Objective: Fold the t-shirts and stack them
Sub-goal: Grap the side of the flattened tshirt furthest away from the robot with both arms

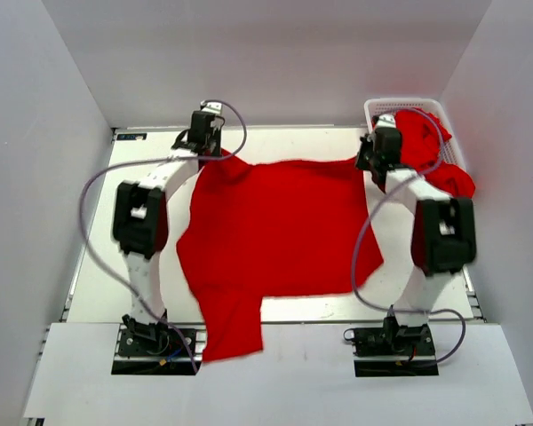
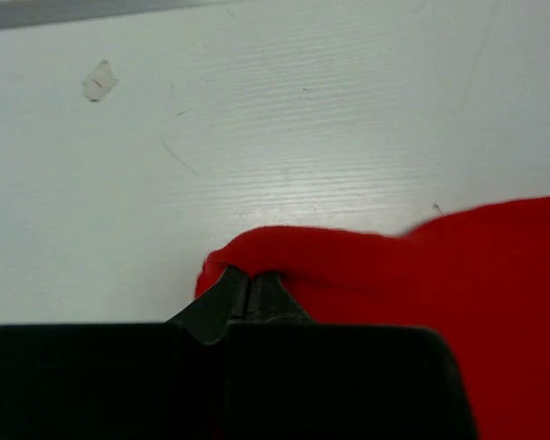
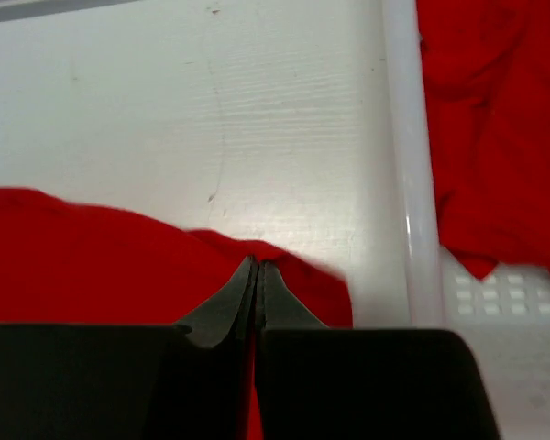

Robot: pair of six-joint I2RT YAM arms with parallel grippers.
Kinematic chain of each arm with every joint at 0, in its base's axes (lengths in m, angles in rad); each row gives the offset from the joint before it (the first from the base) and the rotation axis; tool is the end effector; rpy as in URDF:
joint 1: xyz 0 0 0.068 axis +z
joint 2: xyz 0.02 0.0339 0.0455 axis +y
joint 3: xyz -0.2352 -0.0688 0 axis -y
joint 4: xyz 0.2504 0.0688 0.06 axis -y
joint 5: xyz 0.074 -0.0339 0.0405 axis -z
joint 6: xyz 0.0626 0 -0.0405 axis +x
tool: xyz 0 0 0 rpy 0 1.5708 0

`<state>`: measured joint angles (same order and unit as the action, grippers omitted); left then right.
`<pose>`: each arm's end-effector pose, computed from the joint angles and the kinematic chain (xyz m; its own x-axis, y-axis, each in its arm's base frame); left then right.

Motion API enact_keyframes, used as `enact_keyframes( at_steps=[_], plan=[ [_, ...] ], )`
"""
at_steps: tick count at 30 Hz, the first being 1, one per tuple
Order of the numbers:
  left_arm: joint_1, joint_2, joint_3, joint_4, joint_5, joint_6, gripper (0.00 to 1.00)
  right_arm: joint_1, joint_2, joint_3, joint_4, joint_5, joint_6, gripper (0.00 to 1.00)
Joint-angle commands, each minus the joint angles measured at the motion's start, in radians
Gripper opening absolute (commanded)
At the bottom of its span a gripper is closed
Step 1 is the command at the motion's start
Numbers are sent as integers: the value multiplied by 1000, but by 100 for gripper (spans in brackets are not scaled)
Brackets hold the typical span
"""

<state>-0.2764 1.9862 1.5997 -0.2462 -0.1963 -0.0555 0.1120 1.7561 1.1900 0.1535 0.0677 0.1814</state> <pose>0.4638 -0.1189 0.2098 -0.5745 0.1064 -0.8116 0.0846 0.9939 0.0704 0.4296 0.0441 0.2063 -0.4010 0.1360 -0.9059 0.0228 0.9901 0.1386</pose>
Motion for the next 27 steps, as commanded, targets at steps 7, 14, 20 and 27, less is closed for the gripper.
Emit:
enact_keyframes(
  at_steps=[7, 14, 20, 27],
  plan=[
    [78, 377, 466, 33, 113, -44, 0, -12, 408, 556, -46, -42, -51, 0],
    [109, 487, 654, 10, 188, -44, 0, -15, 609, 847, -91, -29, -56, 0],
    [118, 410, 598, 19, 207, -35, 0, -21, 560, 830, -94, -26, -80, 0],
    [118, 257, 421, -45, 242, -59, 0, -25, 456, 729, -111, -48, -89, 0]
  ],
)
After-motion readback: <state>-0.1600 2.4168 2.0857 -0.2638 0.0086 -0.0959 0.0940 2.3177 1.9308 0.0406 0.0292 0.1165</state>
